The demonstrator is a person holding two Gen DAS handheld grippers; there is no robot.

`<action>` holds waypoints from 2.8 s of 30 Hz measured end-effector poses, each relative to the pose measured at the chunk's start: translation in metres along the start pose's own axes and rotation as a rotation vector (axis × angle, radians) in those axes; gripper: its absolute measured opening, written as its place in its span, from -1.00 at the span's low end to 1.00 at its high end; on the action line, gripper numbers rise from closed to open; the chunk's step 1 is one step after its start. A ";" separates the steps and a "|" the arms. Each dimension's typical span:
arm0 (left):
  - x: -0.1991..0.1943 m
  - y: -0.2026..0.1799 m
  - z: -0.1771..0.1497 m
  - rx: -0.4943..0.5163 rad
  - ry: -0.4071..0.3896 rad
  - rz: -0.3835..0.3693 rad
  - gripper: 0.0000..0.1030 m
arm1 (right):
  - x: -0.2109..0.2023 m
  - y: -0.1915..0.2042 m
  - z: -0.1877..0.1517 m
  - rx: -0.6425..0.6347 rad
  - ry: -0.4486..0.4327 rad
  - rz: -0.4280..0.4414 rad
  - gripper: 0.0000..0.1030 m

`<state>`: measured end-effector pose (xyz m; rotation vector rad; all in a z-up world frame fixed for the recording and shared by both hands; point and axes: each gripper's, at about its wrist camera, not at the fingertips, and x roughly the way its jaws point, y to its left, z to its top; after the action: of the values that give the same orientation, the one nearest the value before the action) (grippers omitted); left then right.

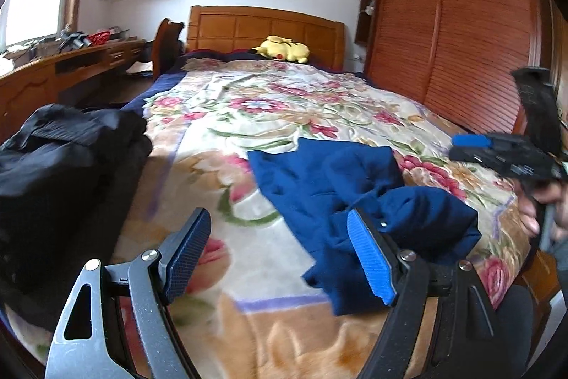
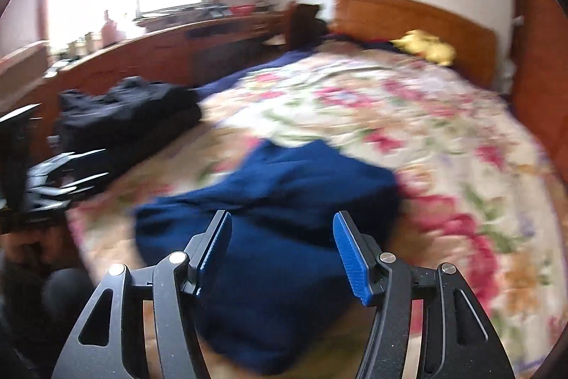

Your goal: Fold large clothes

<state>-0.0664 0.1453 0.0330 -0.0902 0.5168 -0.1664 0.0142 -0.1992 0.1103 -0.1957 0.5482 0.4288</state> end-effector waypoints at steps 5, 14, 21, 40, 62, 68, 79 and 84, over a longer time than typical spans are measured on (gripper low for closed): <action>0.013 -0.012 -0.003 0.025 0.032 -0.001 0.56 | 0.072 -0.045 0.010 0.073 0.083 -0.084 0.19; 0.019 -0.005 -0.023 0.027 0.103 0.013 0.56 | 0.137 -0.092 0.017 0.223 0.129 -0.040 0.19; 0.030 -0.014 -0.039 0.028 0.154 -0.056 0.56 | 0.175 -0.119 0.014 0.295 0.140 0.024 0.20; 0.047 -0.025 -0.047 0.011 0.189 -0.165 -0.05 | 0.228 -0.121 0.009 0.363 0.303 0.003 0.63; 0.016 -0.033 -0.030 0.026 0.087 -0.169 -0.83 | 0.151 -0.074 0.046 0.199 0.063 0.020 -0.69; -0.009 -0.012 -0.014 0.011 -0.004 -0.126 -0.84 | 0.129 -0.045 0.060 0.134 0.004 -0.006 -0.70; -0.077 0.055 0.037 0.055 -0.161 0.012 -0.84 | 0.091 0.030 0.139 0.005 -0.106 0.029 -0.70; -0.112 0.111 0.063 0.064 -0.226 0.133 -0.84 | 0.088 0.091 0.188 -0.070 -0.157 0.064 -0.70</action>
<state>-0.1161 0.2777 0.1277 -0.0116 0.2910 -0.0412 0.1284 -0.0327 0.2140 -0.2096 0.3860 0.5212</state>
